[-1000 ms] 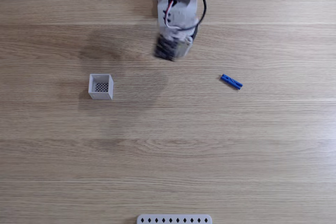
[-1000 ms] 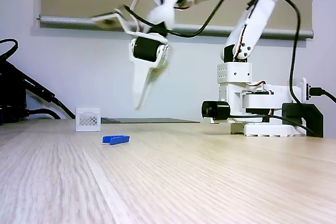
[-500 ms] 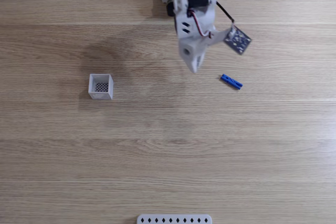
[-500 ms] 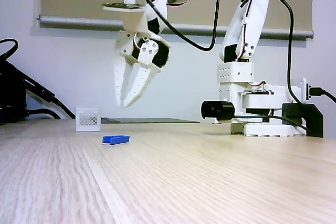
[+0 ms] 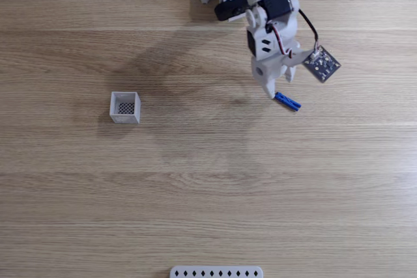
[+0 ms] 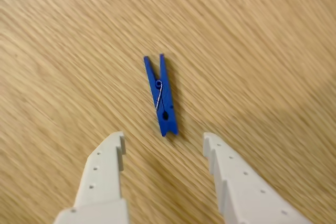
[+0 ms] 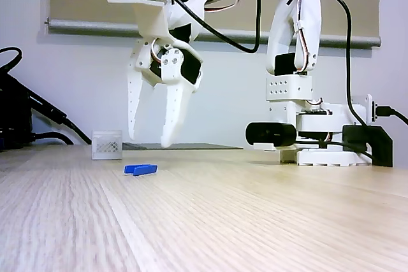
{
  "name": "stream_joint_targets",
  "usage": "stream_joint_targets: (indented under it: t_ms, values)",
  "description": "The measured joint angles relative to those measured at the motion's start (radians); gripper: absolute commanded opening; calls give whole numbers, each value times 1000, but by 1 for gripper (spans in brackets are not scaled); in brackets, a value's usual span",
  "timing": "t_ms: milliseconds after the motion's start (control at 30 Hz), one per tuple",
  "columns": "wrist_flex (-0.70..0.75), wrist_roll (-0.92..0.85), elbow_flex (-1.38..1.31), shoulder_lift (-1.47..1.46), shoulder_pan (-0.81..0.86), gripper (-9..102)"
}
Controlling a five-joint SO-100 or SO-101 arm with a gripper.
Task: Grasp a peg and put it in the crate.
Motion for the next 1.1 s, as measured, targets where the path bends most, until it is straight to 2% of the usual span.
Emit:
stream_joint_targets:
  t_ms: [400,733,833,1000,1100]
  values:
    - [-120,11,0,-95,-3,21]
    - [-130,18,-20,-144,-5,21]
    - [-135,18,-20,-146,-5,15]
    - [-137,18,-18,-152,-12,-3]
    - [-138,12,0,-150,-20,0]
